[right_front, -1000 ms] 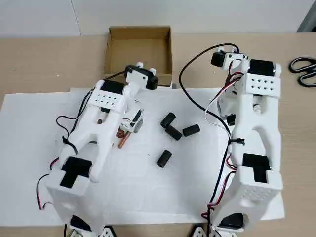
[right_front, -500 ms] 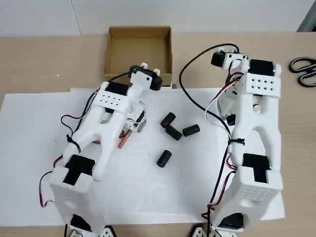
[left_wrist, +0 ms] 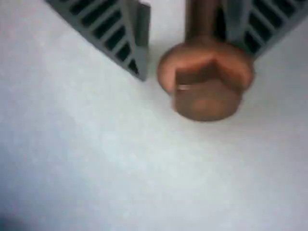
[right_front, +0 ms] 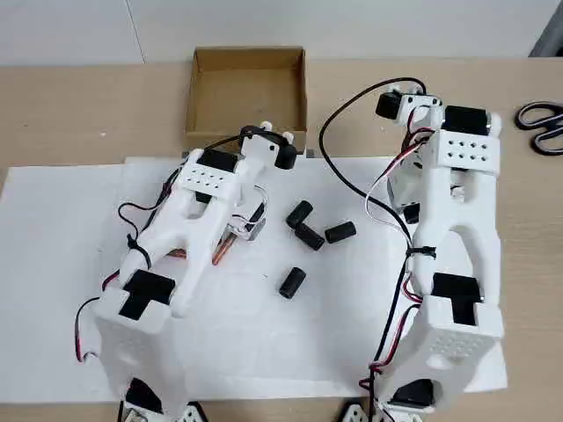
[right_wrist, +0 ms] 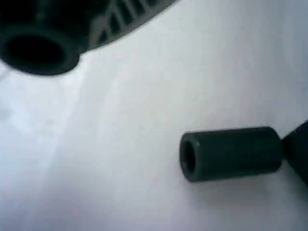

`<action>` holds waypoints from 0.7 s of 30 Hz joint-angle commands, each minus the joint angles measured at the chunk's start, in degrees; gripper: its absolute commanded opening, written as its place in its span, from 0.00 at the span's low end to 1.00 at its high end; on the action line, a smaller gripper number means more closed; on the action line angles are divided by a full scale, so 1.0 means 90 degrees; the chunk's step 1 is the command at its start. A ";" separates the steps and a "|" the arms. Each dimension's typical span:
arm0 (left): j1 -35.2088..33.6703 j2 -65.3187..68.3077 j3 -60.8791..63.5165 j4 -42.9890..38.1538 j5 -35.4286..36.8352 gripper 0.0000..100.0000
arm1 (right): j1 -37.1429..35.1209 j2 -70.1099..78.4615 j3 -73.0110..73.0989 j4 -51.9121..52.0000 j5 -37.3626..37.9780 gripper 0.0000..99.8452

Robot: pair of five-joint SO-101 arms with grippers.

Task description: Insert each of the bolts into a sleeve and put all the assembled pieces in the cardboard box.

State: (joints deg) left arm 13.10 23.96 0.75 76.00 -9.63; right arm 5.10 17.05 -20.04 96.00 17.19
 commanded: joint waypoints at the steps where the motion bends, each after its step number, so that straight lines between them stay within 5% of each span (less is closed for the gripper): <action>1: -0.0049 0.0049 -0.0112 -0.0225 0.0039 0.05 | 0.0034 -0.0435 -0.0039 -0.0015 -0.0078 0.00; 8: -0.0010 0.0000 -0.0259 -0.0020 0.0039 0.01 | 0.0034 -0.0444 -0.0049 -0.0005 -0.0078 0.00; 21: 0.0176 -0.1201 -0.2779 0.2120 0.0039 0.01 | -0.0327 -0.2398 0.0381 0.0357 -0.0068 0.00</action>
State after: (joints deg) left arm 13.89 19.47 -19.12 91.82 -9.63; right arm 3.60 3.78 -18.11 98.20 17.19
